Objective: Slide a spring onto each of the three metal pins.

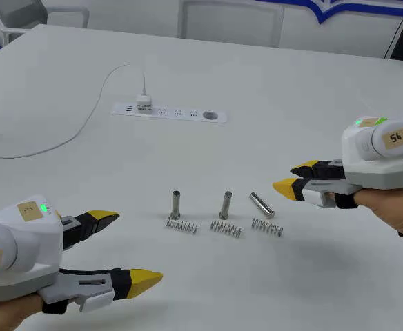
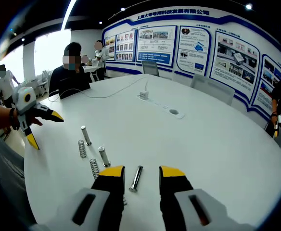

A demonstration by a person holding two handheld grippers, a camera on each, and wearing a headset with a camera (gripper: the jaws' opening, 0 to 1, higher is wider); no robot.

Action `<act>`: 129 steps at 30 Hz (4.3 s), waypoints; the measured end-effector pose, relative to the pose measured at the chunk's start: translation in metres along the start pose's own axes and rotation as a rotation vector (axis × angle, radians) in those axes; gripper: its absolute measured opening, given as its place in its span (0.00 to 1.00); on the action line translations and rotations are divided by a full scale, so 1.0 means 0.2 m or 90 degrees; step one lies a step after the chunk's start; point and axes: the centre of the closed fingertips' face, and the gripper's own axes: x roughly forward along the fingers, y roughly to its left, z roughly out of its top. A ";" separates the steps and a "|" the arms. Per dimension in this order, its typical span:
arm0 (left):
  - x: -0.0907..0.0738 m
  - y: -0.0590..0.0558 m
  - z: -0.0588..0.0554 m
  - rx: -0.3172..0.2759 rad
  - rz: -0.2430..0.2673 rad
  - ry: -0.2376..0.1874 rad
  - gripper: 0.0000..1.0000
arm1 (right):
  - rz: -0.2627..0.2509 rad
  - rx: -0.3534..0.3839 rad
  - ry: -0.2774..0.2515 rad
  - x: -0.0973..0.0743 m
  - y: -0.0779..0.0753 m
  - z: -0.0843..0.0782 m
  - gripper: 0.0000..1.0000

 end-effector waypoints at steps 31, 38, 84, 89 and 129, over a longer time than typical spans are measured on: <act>0.00 -0.01 -0.03 -0.015 0.004 0.006 0.73 | -0.004 0.033 0.127 0.32 0.03 -0.16 0.15; 0.00 -0.01 -0.04 -0.023 0.006 0.007 0.73 | -0.011 0.046 0.144 0.36 0.03 -0.20 0.12; -0.01 0.00 -0.03 -0.032 0.013 0.000 0.70 | -0.026 0.066 0.134 0.27 0.04 -0.17 0.08; -0.01 -0.01 -0.01 -0.025 0.012 -0.002 0.70 | -0.029 0.062 0.118 0.22 0.05 -0.15 0.08; -0.03 -0.05 0.05 -0.006 0.019 -0.007 0.70 | -0.034 0.063 0.068 0.06 0.10 -0.16 0.09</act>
